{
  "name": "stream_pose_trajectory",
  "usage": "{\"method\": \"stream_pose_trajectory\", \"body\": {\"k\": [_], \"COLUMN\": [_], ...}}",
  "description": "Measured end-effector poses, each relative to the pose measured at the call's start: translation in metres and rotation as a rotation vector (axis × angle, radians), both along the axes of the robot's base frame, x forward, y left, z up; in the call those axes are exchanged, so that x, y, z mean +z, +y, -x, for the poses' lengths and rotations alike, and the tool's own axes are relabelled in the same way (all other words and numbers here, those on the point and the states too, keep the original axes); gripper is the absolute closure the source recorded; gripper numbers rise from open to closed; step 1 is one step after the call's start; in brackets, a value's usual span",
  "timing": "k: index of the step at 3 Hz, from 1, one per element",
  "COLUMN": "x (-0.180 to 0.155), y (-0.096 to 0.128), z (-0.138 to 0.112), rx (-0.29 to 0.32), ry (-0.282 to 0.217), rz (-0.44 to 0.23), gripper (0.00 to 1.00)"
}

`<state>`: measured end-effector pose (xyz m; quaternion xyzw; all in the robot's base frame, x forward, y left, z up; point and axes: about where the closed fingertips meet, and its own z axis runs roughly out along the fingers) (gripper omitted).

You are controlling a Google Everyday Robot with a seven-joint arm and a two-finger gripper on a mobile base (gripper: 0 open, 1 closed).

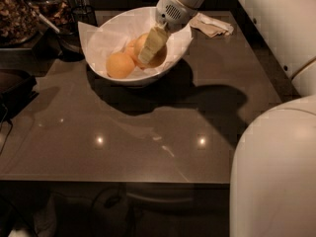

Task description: Pick orange from white bowl

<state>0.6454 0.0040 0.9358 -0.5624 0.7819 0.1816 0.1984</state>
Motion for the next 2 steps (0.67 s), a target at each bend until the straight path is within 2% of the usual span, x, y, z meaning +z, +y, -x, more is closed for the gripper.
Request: {"method": "stream_pose_trajectory", "body": {"k": [2], "x": [-0.0084], "y": [0.0003], "z": [-0.0033], "rx": [0.004], "ry": [0.012], "rz": [-0.024], "gripper": [1.00]}}
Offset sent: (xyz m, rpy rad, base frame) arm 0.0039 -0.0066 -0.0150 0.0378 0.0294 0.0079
